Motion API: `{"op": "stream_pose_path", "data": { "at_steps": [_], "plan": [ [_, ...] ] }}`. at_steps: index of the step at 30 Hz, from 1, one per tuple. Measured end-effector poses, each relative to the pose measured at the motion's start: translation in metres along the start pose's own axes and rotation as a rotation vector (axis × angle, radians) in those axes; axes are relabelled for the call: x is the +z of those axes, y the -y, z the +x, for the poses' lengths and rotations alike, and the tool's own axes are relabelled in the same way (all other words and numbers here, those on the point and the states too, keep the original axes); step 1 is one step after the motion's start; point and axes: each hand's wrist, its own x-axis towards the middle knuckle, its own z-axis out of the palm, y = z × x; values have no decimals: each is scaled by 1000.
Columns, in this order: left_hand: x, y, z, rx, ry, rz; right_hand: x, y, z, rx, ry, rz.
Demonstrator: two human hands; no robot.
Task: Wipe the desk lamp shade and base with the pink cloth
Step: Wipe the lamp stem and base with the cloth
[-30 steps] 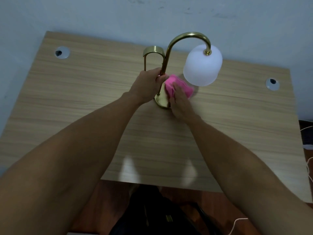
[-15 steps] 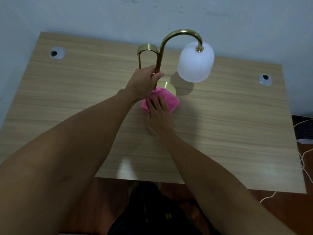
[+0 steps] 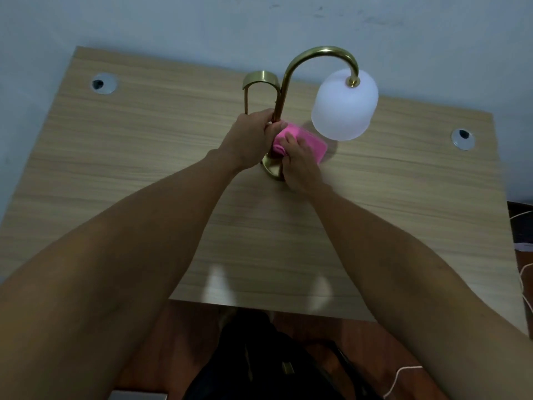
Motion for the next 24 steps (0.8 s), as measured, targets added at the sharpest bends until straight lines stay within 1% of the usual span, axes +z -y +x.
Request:
{"op": "stream_pose_path", "data": {
  "at_steps": [2, 4, 8, 10, 11, 13, 14, 18, 20, 22, 24],
  "plan": [
    [0, -2, -1, 0, 6, -3, 1, -2, 3, -58, 51, -94],
    [0, -2, -1, 13, 2, -8, 2, -2, -13, -100, 45, -124],
    [-3, -4, -4, 19, -4, -10, 4, -11, -64, -182, 50, -49],
    [-3, -5, -5, 8, 1, -10, 1, -17, -74, -131, 13, 7],
    [-3, -6, -5, 1, 8, -12, -4, -15, -71, -73, -17, 33],
    [-3, -6, -5, -13, 14, -17, -10, -9, -48, 37, -43, 43],
    [-3, -5, -4, -16, 14, -16, -11, -6, -32, 47, -27, 32],
    [-1, -4, -2, 18, 6, 36, -19, 7, 13, -82, 105, 30],
    [-1, -3, -1, 14, 9, 42, -17, 3, 16, -89, 144, 43],
    [-2, -3, -2, -7, 14, 28, -13, -4, 6, -14, 88, 50],
    [-3, -4, -2, -29, 19, 19, -6, -9, -11, 21, -14, 31]
  ]
}}
